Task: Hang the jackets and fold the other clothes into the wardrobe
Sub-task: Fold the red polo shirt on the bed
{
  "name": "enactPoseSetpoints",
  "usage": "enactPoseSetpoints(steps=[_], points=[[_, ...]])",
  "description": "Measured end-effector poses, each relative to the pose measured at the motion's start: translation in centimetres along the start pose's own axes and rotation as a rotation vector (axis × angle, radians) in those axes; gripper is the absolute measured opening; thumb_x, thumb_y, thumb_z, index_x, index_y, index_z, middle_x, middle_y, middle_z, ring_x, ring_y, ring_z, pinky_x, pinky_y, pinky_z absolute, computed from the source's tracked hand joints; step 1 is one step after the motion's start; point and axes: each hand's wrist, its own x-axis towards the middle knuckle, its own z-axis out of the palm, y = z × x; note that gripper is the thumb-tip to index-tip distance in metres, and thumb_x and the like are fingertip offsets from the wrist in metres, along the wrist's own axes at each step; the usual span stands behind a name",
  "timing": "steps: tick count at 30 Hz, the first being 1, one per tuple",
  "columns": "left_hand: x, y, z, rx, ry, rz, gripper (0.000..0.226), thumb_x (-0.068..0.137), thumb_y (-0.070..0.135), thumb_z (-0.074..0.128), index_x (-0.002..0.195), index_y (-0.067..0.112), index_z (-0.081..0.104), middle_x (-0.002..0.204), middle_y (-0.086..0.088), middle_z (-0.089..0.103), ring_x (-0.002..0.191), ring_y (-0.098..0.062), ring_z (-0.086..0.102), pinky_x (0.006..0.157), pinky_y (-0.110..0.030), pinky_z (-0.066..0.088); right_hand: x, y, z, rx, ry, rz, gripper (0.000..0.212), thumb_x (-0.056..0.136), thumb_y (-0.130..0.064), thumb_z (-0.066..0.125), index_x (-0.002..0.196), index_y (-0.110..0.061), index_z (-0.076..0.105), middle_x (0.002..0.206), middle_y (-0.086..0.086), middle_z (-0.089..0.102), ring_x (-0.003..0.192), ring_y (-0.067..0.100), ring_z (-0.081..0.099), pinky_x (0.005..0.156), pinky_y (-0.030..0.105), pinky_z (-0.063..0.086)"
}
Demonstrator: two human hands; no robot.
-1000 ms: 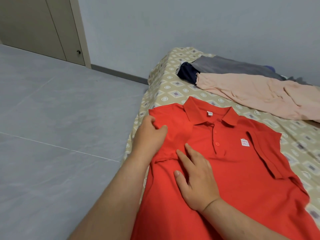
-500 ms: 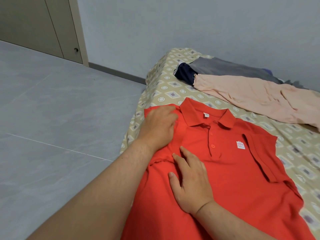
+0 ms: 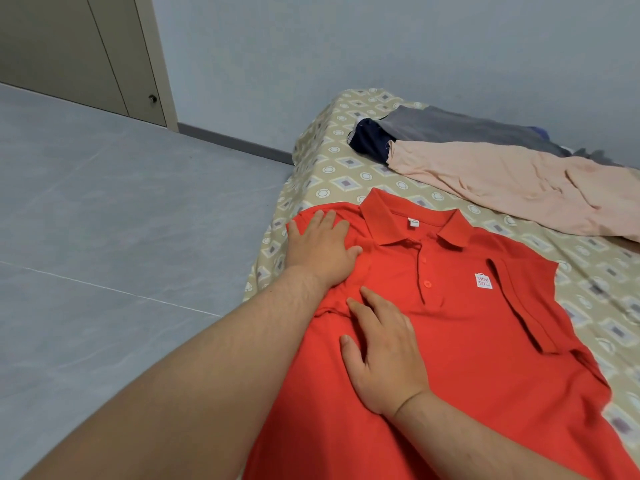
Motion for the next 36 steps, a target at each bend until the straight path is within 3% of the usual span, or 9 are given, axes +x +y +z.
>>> enactPoseSetpoints(steps=[5,8,12,18,22,25,30,33,36], points=[[-2.4,-0.2,-0.5,-0.219,0.194,-0.024,0.054,0.099,0.042,0.046,0.145,0.016,0.041,0.161,-0.012,0.023,0.150,-0.026,0.016,0.120,-0.043,0.017,0.2,-0.2,-0.2,-0.009,-0.036,0.036,0.063,0.083,-0.047,0.038,0.132,-0.015,0.059,0.145,0.007,0.049,0.133,0.027,0.045,0.110,0.044,0.036],[-6.9,-0.4,-0.7,-0.340,0.157,-0.075,0.053,0.100,0.032,0.046,0.148,0.014,0.036,0.162,-0.011,0.020,0.150,-0.025,0.016,0.119,-0.039,0.017,0.1,-0.1,-0.2,-0.015,-0.065,0.047,0.064,0.082,-0.048,0.037,0.135,-0.017,0.056,0.148,0.005,0.046,0.136,0.025,0.041,0.113,0.042,0.031],[-16.6,0.2,-0.4,-0.428,0.106,-0.261,0.061,0.094,0.034,0.052,0.149,0.016,0.033,0.164,-0.009,0.013,0.150,-0.024,0.014,0.119,-0.039,0.021,0.0,-0.3,-0.2,-0.010,-0.071,0.047,0.060,0.084,-0.045,0.043,0.136,-0.018,0.055,0.149,0.004,0.045,0.137,0.023,0.039,0.113,0.039,0.028],[-29.5,3.9,1.0,-0.101,0.192,-0.299,0.074,0.082,0.044,0.042,0.138,-0.005,0.050,0.142,-0.024,0.050,0.133,-0.036,0.048,0.107,-0.050,0.041,-0.5,-0.4,-1.2,-0.055,-0.094,0.035,0.055,0.091,-0.037,0.053,0.142,-0.016,0.048,0.152,0.006,0.042,0.139,0.024,0.036,0.115,0.038,0.025],[-30.1,4.2,0.2,-0.070,0.185,-0.354,0.075,0.085,0.047,0.048,0.142,-0.002,0.045,0.147,-0.021,0.046,0.139,-0.033,0.042,0.111,-0.047,0.037,-4.9,0.8,-2.7,-0.090,-0.210,-0.015,0.064,0.096,-0.040,0.045,0.154,-0.017,0.031,0.162,0.006,0.025,0.149,0.021,0.021,0.121,0.034,0.013],[-31.2,4.6,-0.2,-0.029,0.109,-0.335,0.075,0.091,0.045,0.049,0.148,-0.002,0.035,0.153,-0.022,0.036,0.144,-0.034,0.033,0.116,-0.047,0.030,-10.1,3.4,-5.1,-0.166,-0.293,-0.103,0.062,0.098,-0.041,0.039,0.154,-0.016,0.031,0.162,0.008,0.024,0.150,0.022,0.020,0.122,0.032,0.008],[-36.2,4.8,-0.2,0.057,0.059,-0.286,0.081,0.086,0.051,0.025,0.146,-0.001,0.039,0.153,-0.026,0.034,0.141,-0.040,0.034,0.114,-0.052,0.031,-18.8,8.8,-10.0,-0.261,-0.387,-0.210,0.062,0.097,-0.041,0.037,0.154,-0.016,0.033,0.161,0.010,0.027,0.149,0.026,0.024,0.122,0.035,0.003],[-38.9,4.5,-0.1,0.036,0.025,-0.311,0.081,0.087,0.053,0.024,0.147,0.000,0.038,0.154,-0.023,0.034,0.140,-0.040,0.035,0.110,-0.052,0.034,-23.3,11.3,-12.3,-0.278,-0.393,-0.097,0.062,0.100,-0.042,0.038,0.156,-0.019,0.026,0.163,0.010,0.019,0.151,0.026,0.018,0.122,0.035,0.000],[-41.2,4.0,0.0,-0.024,0.043,-0.411,0.068,0.095,0.047,0.044,0.148,0.004,0.037,0.144,-0.025,0.043,0.130,-0.042,0.044,0.102,-0.053,0.041,-27.2,13.0,-14.1,-0.214,-0.243,0.231,0.066,0.097,-0.043,0.045,0.154,-0.014,0.030,0.162,0.015,0.022,0.147,0.029,0.025,0.121,0.039,0.015]])
